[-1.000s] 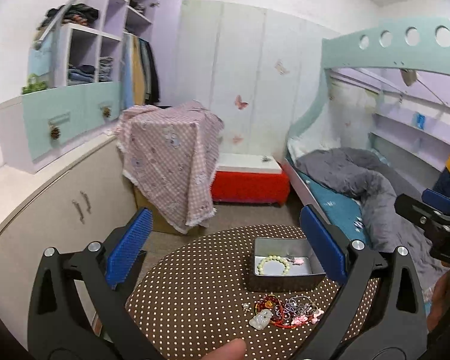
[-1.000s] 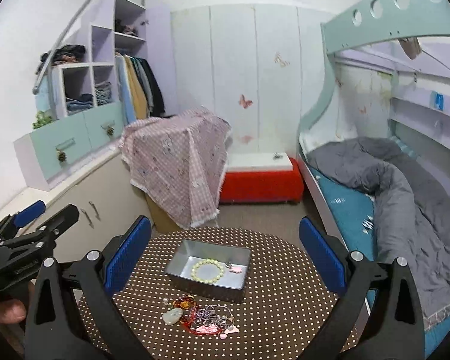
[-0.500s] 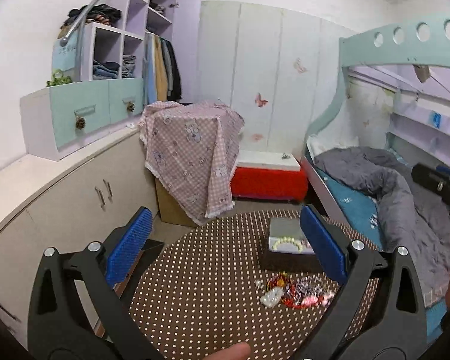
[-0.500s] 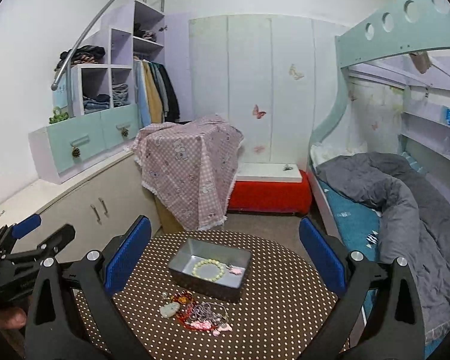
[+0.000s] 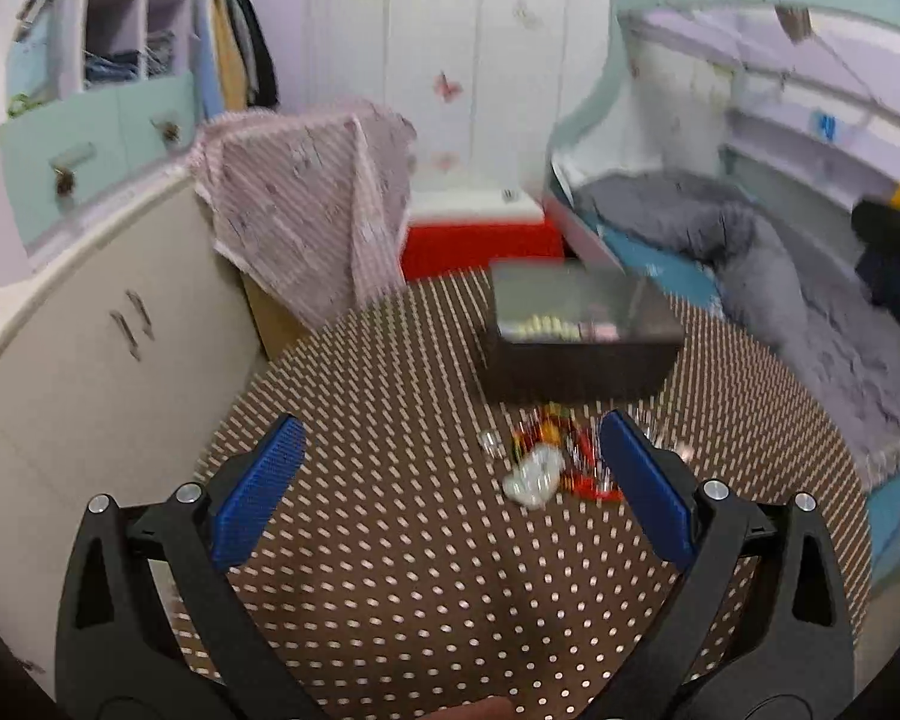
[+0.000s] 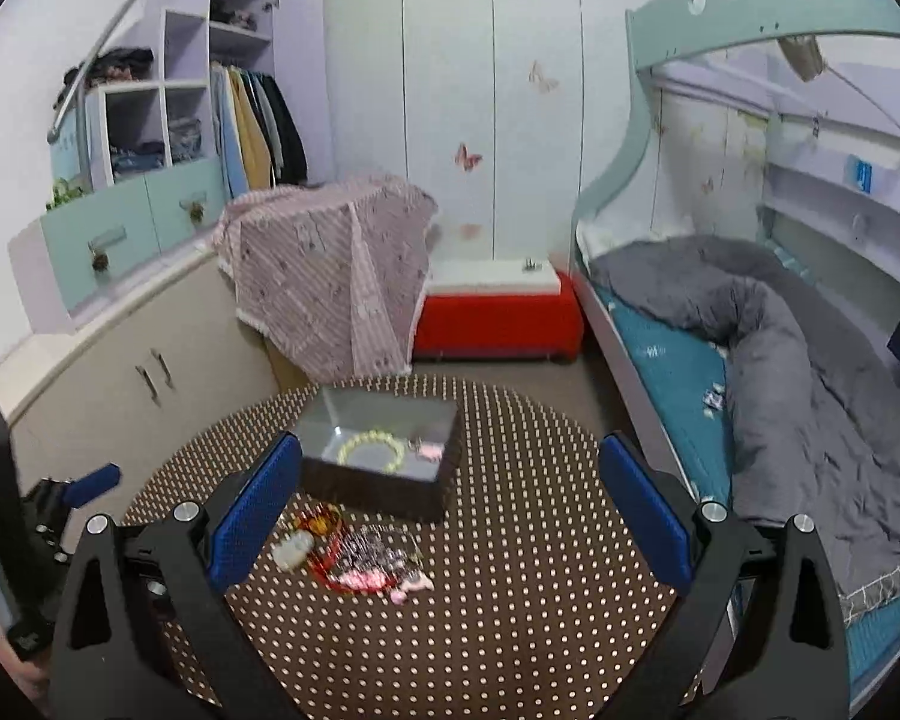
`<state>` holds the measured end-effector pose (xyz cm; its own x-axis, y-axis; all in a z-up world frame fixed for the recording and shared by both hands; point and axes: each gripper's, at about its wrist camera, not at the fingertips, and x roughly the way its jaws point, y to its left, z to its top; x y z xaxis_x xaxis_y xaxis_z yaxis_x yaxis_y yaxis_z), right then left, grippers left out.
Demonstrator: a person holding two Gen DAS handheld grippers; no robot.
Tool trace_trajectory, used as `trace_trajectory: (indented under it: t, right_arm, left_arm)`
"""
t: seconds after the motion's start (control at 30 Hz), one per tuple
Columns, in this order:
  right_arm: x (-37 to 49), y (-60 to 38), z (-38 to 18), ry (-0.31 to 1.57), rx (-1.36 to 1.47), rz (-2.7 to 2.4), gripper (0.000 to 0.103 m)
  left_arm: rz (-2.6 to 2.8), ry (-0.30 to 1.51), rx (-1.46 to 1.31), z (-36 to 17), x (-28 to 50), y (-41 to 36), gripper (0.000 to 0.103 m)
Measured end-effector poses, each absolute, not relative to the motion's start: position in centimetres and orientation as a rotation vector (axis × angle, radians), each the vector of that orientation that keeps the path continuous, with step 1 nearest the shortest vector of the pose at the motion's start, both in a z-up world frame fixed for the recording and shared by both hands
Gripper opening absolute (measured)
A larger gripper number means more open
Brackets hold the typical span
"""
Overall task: Organize jewelry
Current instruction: 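Lower the left tool onto the jade pendant and grasp it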
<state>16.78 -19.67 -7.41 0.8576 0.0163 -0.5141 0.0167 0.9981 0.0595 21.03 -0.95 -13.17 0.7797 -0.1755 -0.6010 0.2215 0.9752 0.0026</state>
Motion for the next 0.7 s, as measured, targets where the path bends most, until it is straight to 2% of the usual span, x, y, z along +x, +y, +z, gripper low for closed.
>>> trace_trajectory:
  t: [0.3, 0.37, 0.47, 0.53, 0.57, 0.6, 0.63, 0.7]
  right_arm:
    - [18.8, -20.1, -12.1, 0.677, 0.083, 0.033, 0.095]
    - [19.1, -20.2, -12.8, 0.698, 0.096, 0.04, 0.095]
    - [19.4, -20.4, -13.6, 0.72, 0.102, 0.044, 0.095]
    - [19.7, -20.6, -13.9, 0.732, 0.105, 0.043, 0.095]
    - [19.9, -20.6, -14.0, 0.735, 0.107, 0.043, 0.095]
    - [20.0, -20.6, -14.1, 0.737, 0.109, 0.044, 0.095]
    - [20.1, -20.6, -14.2, 0.739, 0.112, 0.047, 0.095]
    - [20.2, -20.4, -14.3, 0.744, 0.11, 0.05, 0.095]
  left_arm:
    - [-0.249, 0.794, 0.151, -19.4, 24.6, -3.4, 0.096]
    - [-0.254, 0.817, 0.158, -20.2, 25.2, -3.8, 0.091]
    - [-0.31, 0.873, 0.131, -20.9, 26.1, -4.1, 0.072]
    - [-0.339, 0.88, 0.115, -20.9, 26.3, -4.1, 0.053]
    - [-0.356, 0.878, 0.117, -20.9, 26.2, -4.2, 0.047]
    - [-0.37, 0.878, 0.116, -20.8, 26.2, -4.3, 0.035]
    - [-0.386, 0.878, 0.112, -20.7, 26.1, -4.3, 0.029]
    - [-0.397, 0.882, 0.099, -20.6, 26.0, -4.1, 0.028]
